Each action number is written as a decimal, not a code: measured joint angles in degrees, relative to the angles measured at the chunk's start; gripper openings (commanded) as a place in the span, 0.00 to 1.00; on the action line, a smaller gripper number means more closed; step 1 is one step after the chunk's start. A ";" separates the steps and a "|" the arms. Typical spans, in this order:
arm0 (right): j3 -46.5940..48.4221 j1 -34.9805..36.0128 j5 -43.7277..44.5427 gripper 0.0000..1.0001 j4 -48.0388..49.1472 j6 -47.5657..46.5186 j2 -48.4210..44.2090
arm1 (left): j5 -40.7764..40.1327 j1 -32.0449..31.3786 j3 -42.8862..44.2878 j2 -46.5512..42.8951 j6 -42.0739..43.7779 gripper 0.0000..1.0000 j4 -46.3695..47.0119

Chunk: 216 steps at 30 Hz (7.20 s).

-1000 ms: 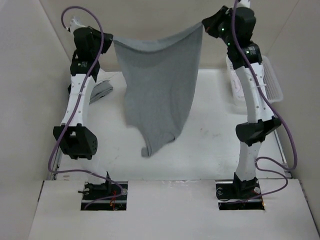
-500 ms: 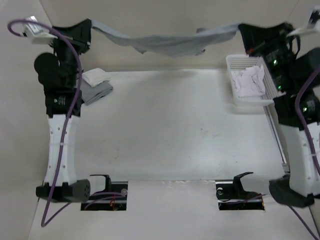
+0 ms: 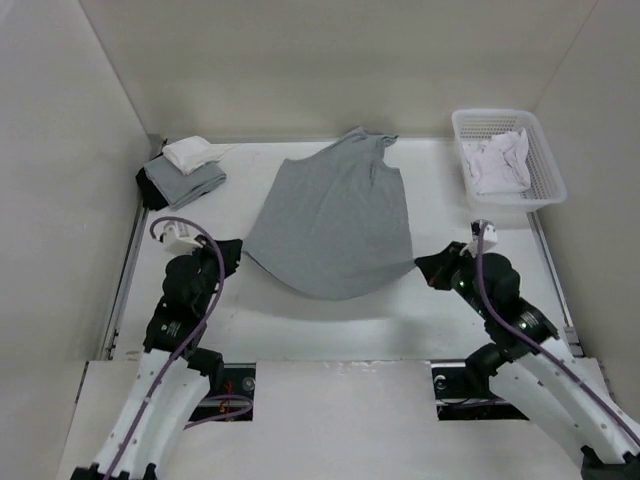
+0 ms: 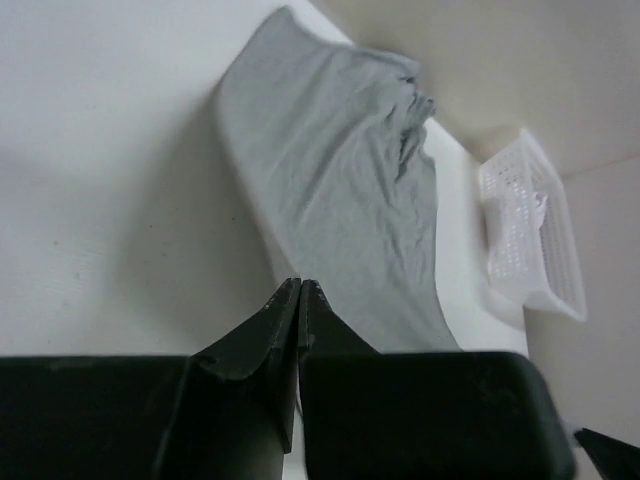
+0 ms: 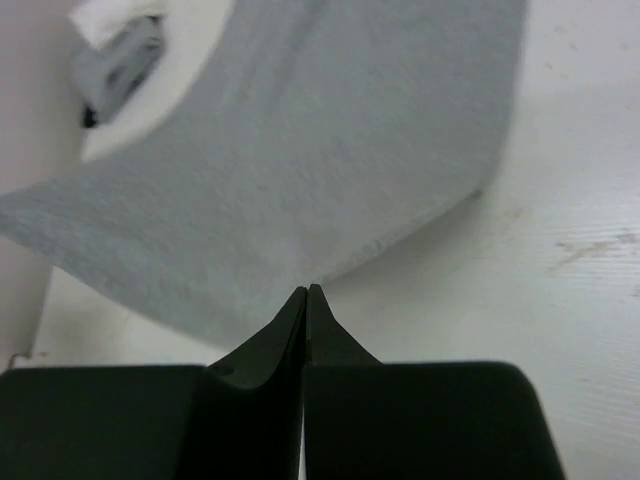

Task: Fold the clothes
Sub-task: Flatten the tank top out, then fold the tank top

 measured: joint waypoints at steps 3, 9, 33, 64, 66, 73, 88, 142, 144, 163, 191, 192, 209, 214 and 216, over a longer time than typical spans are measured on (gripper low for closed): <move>6.10 8.07 4.79 0.00 -4.13 0.44 -5.57 | -0.74 -0.15 4.02 -6.03 -0.22 0.00 -4.37; 37.73 24.94 18.34 0.00 -6.80 -6.56 -0.63 | -0.98 -2.99 33.07 -0.44 0.11 0.00 -4.44; 91.12 -0.17 13.42 0.00 -5.18 -25.73 52.72 | 2.14 9.03 70.90 48.65 4.31 0.00 -2.56; 18.71 -2.01 8.31 0.00 8.57 -11.98 17.73 | 1.86 5.97 19.10 23.19 6.14 0.00 15.28; 8.28 0.79 8.52 0.00 7.28 -9.22 11.15 | 0.35 3.69 6.78 14.14 6.08 0.00 12.41; -4.85 17.40 10.54 0.00 -2.03 4.83 -10.95 | -0.85 -0.52 -6.60 -20.98 0.72 0.00 -7.15; -4.11 32.63 25.68 0.00 -13.97 22.53 2.29 | -8.00 -5.11 -3.69 -10.25 -8.09 0.00 -10.69; 8.31 -13.11 -1.29 0.40 39.52 9.86 57.24 | 2.14 6.82 17.42 81.44 -16.65 0.09 50.03; 8.26 -13.60 -0.96 0.42 39.52 10.45 57.68 | 2.23 6.88 17.66 81.74 -16.96 0.05 49.94; 7.43 -10.82 4.07 0.44 35.80 19.26 58.99 | 1.88 12.31 2.93 71.08 -20.39 0.00 51.67; 6.80 -8.09 4.55 0.27 43.43 27.69 65.64 | 2.80 11.63 2.51 71.06 -20.87 0.00 52.39; 7.04 -8.09 4.55 0.25 43.43 27.80 65.92 | 2.80 11.63 2.51 71.06 -20.87 0.00 52.39; 6.14 -9.16 3.37 0.00 41.11 22.03 60.13 | 3.56 11.63 1.40 57.92 -20.96 0.00 46.90; 5.53 -8.31 5.31 0.00 31.19 14.34 32.06 | 4.09 11.34 4.20 32.57 -19.39 0.00 35.76; 9.35 -6.67 7.08 0.00 25.94 10.58 21.53 | 4.09 10.95 8.37 23.82 -18.36 0.00 30.75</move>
